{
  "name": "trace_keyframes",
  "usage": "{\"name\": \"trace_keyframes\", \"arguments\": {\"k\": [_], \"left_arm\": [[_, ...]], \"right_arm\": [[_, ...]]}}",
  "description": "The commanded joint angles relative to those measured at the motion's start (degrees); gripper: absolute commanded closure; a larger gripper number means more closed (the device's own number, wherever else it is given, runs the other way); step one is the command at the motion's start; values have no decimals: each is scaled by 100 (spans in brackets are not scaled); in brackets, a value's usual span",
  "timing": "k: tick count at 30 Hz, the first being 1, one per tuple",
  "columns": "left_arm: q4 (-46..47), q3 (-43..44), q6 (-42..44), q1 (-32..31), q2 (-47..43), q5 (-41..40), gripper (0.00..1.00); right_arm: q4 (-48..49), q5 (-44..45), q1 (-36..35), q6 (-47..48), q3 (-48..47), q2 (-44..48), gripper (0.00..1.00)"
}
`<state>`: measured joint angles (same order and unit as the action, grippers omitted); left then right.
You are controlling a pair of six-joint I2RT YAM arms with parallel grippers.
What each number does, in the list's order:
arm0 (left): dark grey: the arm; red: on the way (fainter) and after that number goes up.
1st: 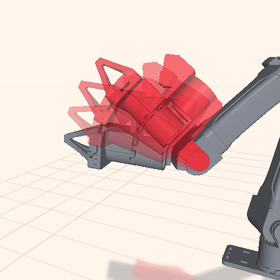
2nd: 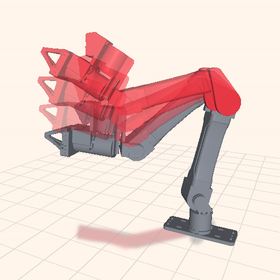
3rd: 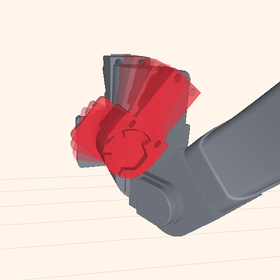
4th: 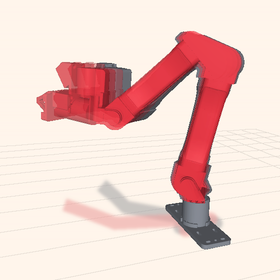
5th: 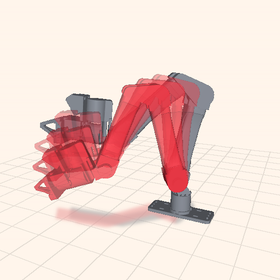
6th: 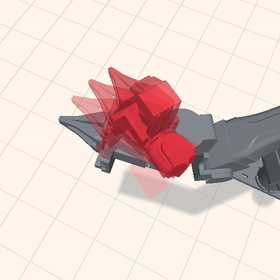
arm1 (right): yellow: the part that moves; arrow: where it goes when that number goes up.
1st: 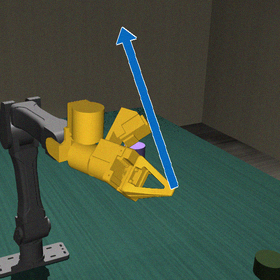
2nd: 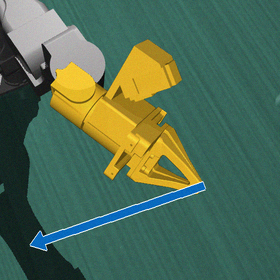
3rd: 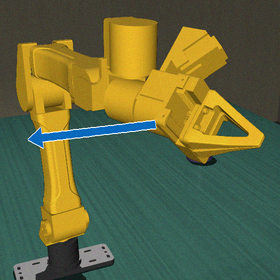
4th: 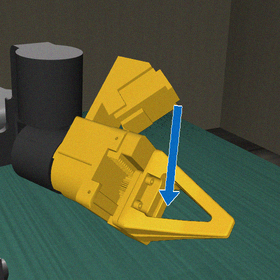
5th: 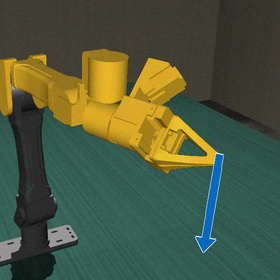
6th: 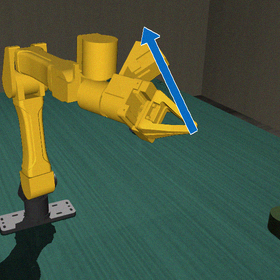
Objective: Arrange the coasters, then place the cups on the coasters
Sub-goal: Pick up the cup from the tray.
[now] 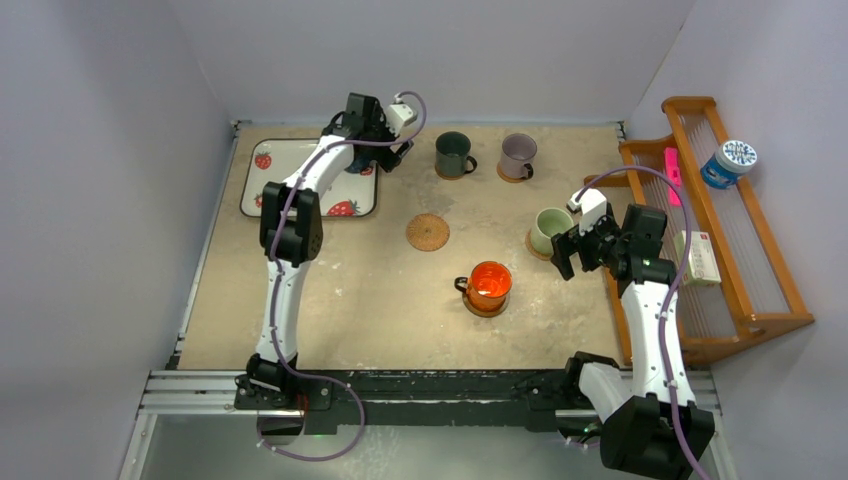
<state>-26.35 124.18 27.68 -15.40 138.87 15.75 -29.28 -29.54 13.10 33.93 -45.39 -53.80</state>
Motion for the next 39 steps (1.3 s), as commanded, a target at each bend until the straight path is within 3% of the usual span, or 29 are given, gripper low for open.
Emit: {"name": "trace_keyframes", "arguments": {"k": [1, 16, 28, 39], "left_arm": [[-269, -285, 48, -7, -348, 67, 6], [-537, -1339, 23, -7, -1208, -282, 8], [-198, -2540, -137, 51, -2029, -688, 8], [-78, -3177, -358, 611, -2436, -427, 8]], "right_arm": [[62, -27, 15, 54, 56, 107, 1], [70, 1, 12, 59, 65, 129, 1], [62, 3, 8, 70, 74, 138, 1], [60, -7, 11, 79, 74, 135, 1]]}}
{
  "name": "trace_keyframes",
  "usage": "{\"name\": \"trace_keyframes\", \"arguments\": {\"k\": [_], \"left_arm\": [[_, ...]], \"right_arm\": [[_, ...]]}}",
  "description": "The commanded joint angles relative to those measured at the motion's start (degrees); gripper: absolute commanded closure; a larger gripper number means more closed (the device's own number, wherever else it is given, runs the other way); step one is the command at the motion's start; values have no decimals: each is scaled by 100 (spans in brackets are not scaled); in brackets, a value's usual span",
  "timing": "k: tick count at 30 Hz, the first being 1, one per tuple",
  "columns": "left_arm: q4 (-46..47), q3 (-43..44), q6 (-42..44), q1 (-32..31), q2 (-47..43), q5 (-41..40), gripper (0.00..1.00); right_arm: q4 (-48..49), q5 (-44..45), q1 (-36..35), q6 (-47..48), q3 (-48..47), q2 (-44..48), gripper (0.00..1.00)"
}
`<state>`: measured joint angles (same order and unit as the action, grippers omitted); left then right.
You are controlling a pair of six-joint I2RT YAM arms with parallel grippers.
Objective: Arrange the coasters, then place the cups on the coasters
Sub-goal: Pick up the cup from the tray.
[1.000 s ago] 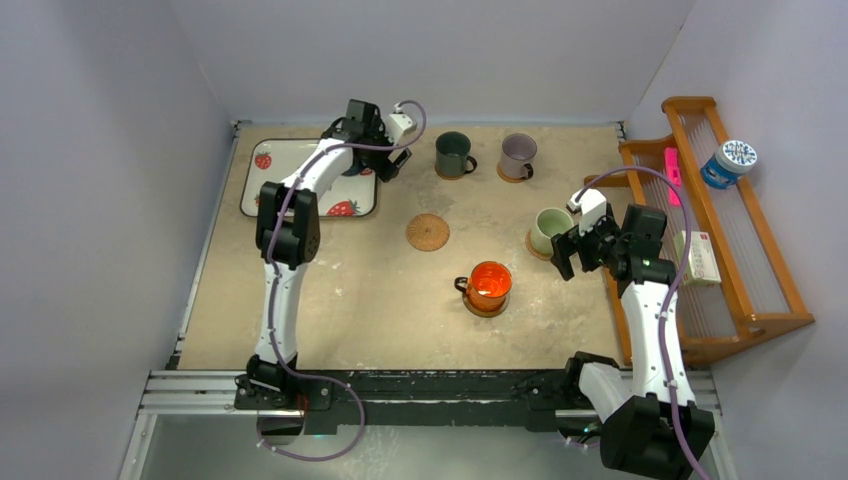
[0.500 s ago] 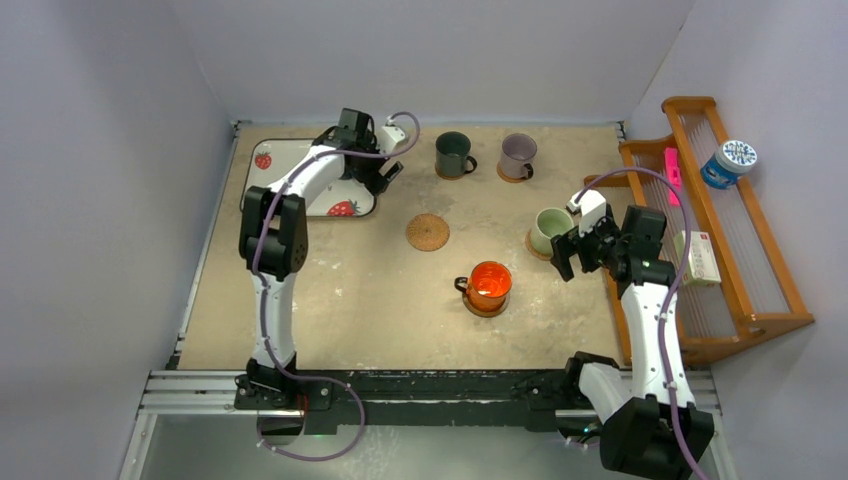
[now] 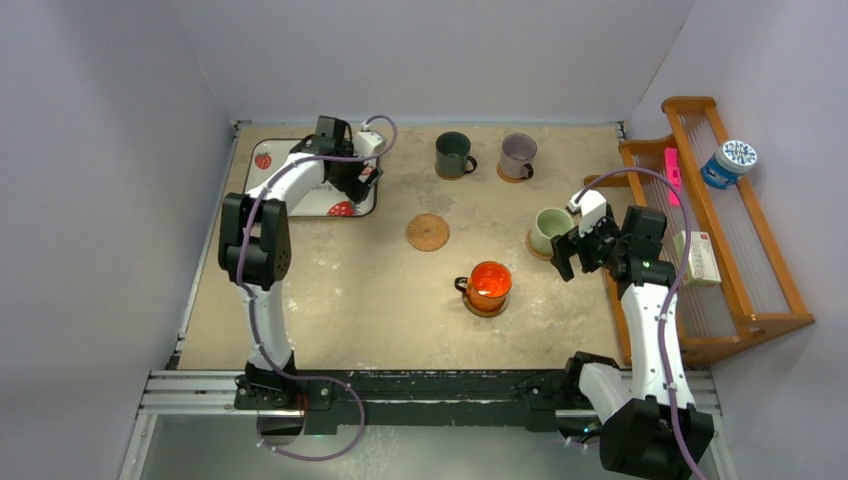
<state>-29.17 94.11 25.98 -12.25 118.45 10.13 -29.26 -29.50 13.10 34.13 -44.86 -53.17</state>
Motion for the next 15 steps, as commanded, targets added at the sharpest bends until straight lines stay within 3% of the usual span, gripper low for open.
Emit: {"name": "trace_keyframes", "arguments": {"k": [1, 15], "left_arm": [[207, -206, -188, 353, -422, 176, 8], [308, -689, -201, 975, -1010, 696, 9]], "right_arm": [[58, -11, 8, 59, 21, 70, 1], [73, -12, 14, 59, 30, 67, 1]]}}
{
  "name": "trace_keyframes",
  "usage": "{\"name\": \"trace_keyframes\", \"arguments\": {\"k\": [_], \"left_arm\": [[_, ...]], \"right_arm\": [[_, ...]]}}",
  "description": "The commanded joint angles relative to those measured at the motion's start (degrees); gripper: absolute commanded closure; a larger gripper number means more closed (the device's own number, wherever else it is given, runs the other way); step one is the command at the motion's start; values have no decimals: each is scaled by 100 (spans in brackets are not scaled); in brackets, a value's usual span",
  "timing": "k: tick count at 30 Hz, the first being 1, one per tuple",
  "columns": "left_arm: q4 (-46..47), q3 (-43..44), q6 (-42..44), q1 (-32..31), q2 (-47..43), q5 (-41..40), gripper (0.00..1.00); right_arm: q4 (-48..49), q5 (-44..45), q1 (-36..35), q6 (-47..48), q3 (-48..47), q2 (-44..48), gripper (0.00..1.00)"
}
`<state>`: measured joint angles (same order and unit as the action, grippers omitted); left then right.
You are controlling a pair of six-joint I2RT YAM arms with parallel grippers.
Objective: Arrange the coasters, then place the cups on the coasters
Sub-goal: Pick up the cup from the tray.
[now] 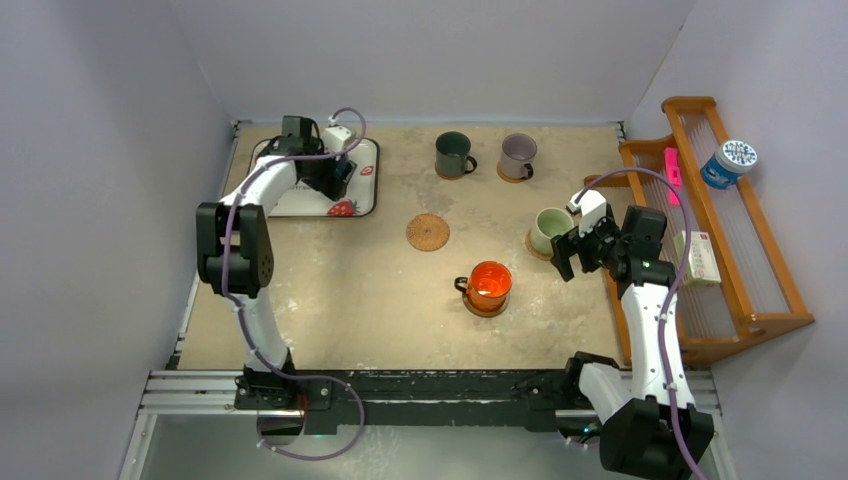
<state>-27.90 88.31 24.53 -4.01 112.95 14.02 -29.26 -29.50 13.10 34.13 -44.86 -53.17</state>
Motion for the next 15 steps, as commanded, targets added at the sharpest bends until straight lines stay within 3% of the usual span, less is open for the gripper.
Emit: {"name": "trace_keyframes", "arguments": {"k": [1, 15], "left_arm": [[226, -153, -54, 174, -516, 316, 9], [693, -27, -105, 624, -511, 567, 9]], "right_arm": [[68, -12, 11, 59, 30, 64, 1], [51, -23, 8, 76, 30, 92, 1]]}}
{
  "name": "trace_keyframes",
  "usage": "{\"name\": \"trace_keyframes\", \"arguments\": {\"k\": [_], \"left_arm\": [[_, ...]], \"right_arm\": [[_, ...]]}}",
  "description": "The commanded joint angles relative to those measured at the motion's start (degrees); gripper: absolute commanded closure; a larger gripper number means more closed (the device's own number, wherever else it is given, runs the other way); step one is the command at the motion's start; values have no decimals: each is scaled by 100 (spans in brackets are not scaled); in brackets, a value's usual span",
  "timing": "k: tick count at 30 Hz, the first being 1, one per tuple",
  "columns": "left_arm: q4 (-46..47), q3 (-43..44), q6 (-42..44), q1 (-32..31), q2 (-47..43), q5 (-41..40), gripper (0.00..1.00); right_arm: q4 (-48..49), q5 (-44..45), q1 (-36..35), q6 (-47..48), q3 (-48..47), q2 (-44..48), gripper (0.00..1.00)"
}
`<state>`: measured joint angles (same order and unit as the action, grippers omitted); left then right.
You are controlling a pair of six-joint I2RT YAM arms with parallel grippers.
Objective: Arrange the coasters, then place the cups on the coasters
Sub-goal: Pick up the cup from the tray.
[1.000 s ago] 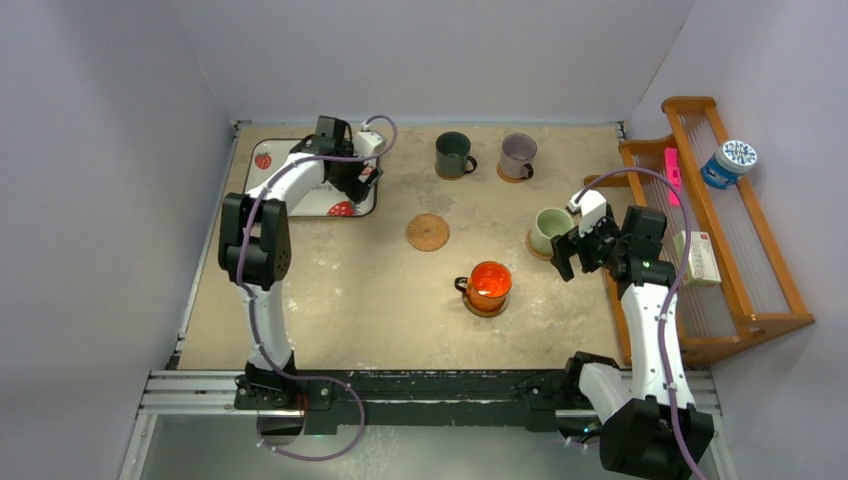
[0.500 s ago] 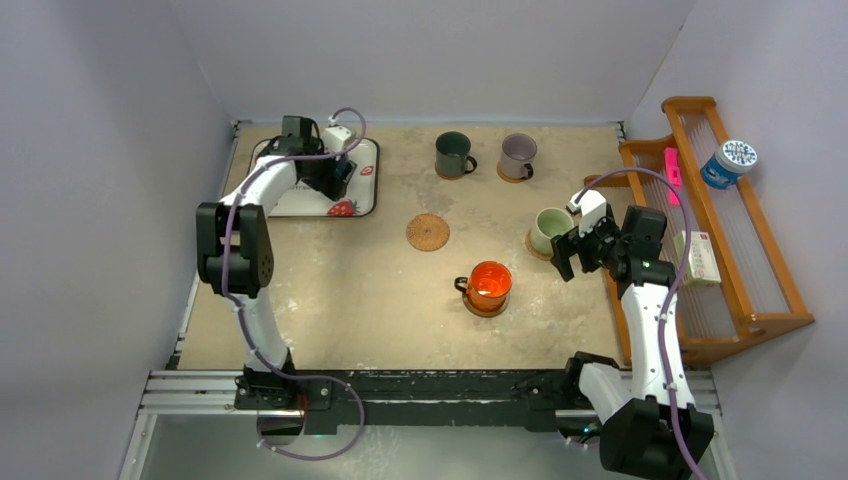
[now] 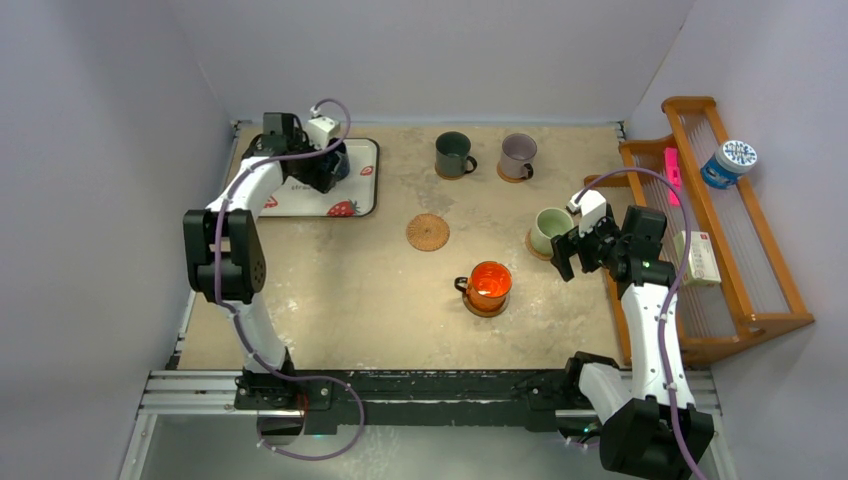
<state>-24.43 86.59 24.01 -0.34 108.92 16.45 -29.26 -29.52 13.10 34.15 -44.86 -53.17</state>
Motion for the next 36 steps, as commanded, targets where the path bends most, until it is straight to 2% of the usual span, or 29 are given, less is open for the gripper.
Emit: {"name": "trace_keyframes", "arguments": {"k": [1, 9, 17, 30, 36], "left_arm": [[354, 191, -40, 305, -60, 385, 9], [884, 377, -17, 627, 330, 833, 9], [1125, 609, -5, 667, 776, 1094, 10], [1427, 748, -187, 667, 1236, 1198, 16], [1493, 803, -256, 659, 1361, 1303, 22]], "right_arm": [[52, -25, 12, 74, 30, 89, 1], [48, -36, 8, 83, 39, 78, 1], [49, -27, 9, 83, 52, 102, 1], [18, -110, 8, 110, 56, 70, 1], [-34, -244, 10, 150, 65, 68, 1]]}}
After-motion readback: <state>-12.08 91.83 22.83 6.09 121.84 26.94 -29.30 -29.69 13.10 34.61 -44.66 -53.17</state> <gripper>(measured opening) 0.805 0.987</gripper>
